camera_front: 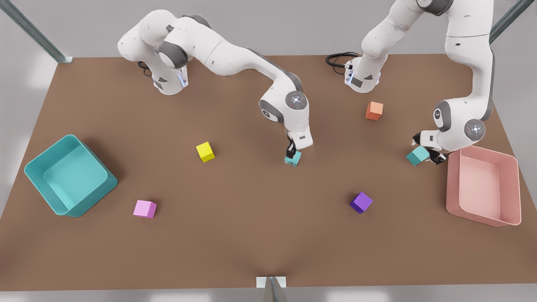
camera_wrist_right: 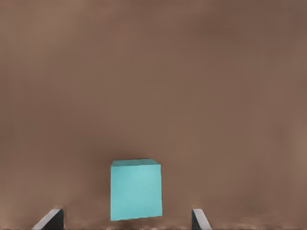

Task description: Stack the two blue cubes on top of each other

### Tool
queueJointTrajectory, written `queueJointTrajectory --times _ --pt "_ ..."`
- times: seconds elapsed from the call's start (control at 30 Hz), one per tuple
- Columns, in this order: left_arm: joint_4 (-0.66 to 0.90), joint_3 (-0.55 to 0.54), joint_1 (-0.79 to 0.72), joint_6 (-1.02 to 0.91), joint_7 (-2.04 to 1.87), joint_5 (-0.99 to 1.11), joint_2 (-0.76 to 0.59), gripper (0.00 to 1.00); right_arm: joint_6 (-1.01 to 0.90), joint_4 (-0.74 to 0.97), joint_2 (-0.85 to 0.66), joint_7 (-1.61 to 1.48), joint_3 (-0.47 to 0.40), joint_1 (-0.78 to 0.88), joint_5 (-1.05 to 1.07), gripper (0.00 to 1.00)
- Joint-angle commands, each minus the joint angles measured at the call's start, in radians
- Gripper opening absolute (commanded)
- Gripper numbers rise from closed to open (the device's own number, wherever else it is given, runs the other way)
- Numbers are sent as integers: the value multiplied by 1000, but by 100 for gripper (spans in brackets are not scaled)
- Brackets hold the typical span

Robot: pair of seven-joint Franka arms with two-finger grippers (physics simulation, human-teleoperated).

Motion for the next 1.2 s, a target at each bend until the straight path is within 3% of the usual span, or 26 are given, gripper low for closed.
queueJointTrajectory --times 0.0,0.03,0.1,0.13,0.23,0.27,0.3,0.4,0.77,0.83,0.9,0.93,1.0,1.03,1.07,1.17 --pt "-11 0 52 147 357 62 22 100 -329 -46 -145 58 2 -17 9 100" --pt "-28 0 67 147 362 63 21 100 -406 -127 -268 3 -6 -58 11 100" --pt "-31 1 76 147 362 63 30 100 -416 -470 -630 -120 -147 -161 11 100" --pt "-31 1 76 148 360 63 39 100 -434 -579 -786 -120 -153 -357 11 100" --pt "-29 4 76 214 360 63 96 100 -475 -722 -940 -125 -121 -893 6 100" --pt "-29 5 78 220 360 63 99 100 -336 -860 -958 -119 -44 -997 -3 100" --pt "-31 5 83 222 360 63 113 100 -153 -997 -946 -97 -29 -1014 -5 100" --pt "-46 3 109 237 357 63 118 100 -6 -1044 -836 -13 -27 -983 -43 100" --pt "-72 9 110 294 339 62 176 100 -35 -1029 -862 142 -8 -991 -46 100" --pt "-74 11 110 314 339 62 188 100 -184 -872 -797 90 -9 -1002 -46 100" --pt "-72 20 110 320 339 63 194 100 -201 -879 -805 37 -8 -1005 -55 100" --pt "-71 21 110 320 339 63 187 95 -204 -885 -819 36 -8 -1000 -52 100" --pt "-68 20 110 311 331 63 176 72 -228 -938 -901 81 8 -1006 -49 100" --pt "-69 20 107 309 322 63 165 67 -210 -1010 -967 84 9 -1005 -48 100" --pt "-68 18 107 309 320 63 159 67 -231 -1049 -1050 85 9 -1025 -39 100" --pt "-65 0 96 216 248 65 72 67 -179 -1057 -1020 108 14 -1029 -11 100"
